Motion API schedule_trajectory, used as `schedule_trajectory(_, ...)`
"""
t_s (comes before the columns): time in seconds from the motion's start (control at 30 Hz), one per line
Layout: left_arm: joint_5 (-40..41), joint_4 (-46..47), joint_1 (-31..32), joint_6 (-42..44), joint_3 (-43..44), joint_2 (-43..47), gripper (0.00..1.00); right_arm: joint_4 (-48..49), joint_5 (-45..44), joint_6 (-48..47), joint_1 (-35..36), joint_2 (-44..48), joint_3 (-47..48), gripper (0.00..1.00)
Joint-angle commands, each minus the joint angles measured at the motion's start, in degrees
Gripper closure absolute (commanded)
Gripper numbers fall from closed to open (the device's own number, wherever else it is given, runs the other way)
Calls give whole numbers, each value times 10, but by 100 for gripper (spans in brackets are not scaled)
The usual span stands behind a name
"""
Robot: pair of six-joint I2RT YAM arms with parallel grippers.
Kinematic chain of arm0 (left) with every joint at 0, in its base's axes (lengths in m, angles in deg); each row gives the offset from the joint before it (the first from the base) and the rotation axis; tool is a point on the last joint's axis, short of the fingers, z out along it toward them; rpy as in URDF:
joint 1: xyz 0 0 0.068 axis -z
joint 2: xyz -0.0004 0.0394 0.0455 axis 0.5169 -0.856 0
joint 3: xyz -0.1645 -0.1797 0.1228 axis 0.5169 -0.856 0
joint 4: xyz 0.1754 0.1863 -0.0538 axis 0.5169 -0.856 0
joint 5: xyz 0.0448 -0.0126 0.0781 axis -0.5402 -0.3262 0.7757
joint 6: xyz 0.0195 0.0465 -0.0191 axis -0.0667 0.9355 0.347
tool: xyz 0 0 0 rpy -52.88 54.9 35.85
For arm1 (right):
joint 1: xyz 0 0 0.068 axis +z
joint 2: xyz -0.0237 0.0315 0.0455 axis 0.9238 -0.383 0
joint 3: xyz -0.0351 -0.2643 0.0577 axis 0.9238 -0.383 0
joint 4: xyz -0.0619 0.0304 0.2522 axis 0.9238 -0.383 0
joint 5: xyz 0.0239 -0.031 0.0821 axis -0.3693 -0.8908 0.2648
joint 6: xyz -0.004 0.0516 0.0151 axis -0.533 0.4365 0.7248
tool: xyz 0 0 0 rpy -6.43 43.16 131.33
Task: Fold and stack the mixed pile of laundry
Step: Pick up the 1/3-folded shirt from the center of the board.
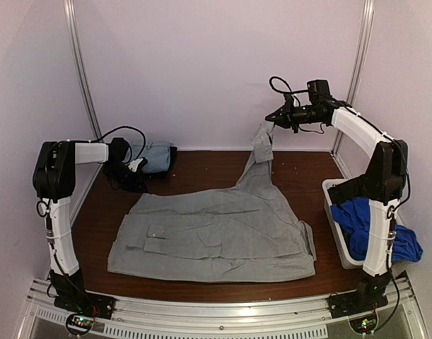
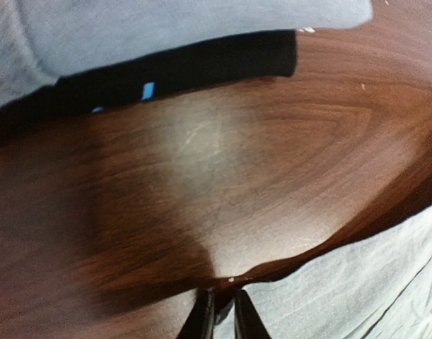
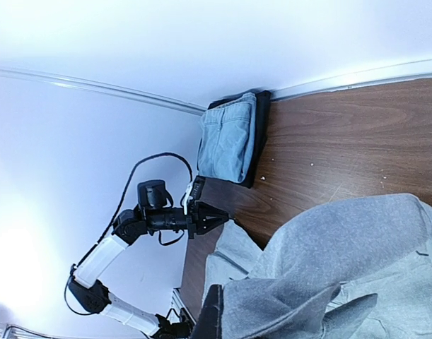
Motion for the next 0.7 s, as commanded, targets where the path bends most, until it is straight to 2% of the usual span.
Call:
schedule_trajectory(0.0, -20, 21, 0, 14, 17, 5, 93, 43, 20, 48, -1, 4, 23, 100)
schedule_trajectory(0.07, -20, 23, 0, 15, 15, 15, 100, 33, 15, 46, 1, 8, 21, 100)
schedule_trajectory(0.3, -20, 28, 0, 20, 3, 41, 100, 21, -2, 26, 13, 46, -42, 100)
schedule_trajectory(0.5, -7, 26, 1, 21, -20, 95, 100, 38, -5, 48, 37, 105, -72, 100)
schedule_trajectory(0.57, -1, 25, 0, 23, -34, 120, 100, 41, -14, 54, 54, 137, -104, 100)
schedule_trajectory(0.67, 14, 22, 0, 29, -60, 154, 100, 64, -42, 73, 83, 205, -200, 100)
